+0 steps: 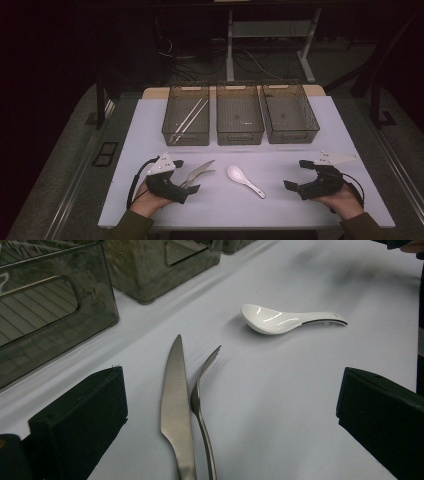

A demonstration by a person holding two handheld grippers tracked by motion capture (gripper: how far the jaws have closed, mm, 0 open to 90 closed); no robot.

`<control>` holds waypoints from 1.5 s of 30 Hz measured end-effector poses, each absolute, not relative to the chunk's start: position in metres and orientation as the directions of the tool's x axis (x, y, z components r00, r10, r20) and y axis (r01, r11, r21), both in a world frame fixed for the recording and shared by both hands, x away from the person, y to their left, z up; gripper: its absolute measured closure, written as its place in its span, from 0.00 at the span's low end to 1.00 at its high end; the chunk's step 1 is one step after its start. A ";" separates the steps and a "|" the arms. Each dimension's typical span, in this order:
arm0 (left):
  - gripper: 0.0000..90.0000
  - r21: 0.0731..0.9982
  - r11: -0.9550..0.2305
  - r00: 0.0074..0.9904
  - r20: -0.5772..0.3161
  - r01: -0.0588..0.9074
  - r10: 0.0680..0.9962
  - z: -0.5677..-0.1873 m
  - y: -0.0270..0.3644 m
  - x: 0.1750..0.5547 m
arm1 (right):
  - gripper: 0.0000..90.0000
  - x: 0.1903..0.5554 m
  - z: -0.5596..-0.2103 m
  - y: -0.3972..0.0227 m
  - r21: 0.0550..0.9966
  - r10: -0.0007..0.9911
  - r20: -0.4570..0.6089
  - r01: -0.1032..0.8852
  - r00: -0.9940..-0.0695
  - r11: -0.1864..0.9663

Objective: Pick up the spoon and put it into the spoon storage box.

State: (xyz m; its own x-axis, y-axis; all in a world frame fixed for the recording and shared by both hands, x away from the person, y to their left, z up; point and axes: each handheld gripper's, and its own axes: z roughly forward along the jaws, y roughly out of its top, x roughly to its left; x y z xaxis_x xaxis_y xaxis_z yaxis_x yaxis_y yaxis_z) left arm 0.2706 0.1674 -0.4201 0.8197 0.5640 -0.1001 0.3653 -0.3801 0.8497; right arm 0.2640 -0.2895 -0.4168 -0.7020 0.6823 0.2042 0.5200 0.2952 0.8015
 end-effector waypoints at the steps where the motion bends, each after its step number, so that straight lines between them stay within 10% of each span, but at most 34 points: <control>1: 0.00 0.850 -0.378 0.819 -0.102 0.366 0.564 -0.420 0.168 0.271 | 0.01 0.265 -0.416 -0.288 0.801 0.678 0.207 0.520 -0.705 0.297; 45: 0.00 0.856 -0.387 0.833 -0.087 0.343 0.547 -0.421 0.163 0.272 | 0.01 0.317 -0.412 -0.186 0.784 0.549 0.268 0.510 -0.792 0.353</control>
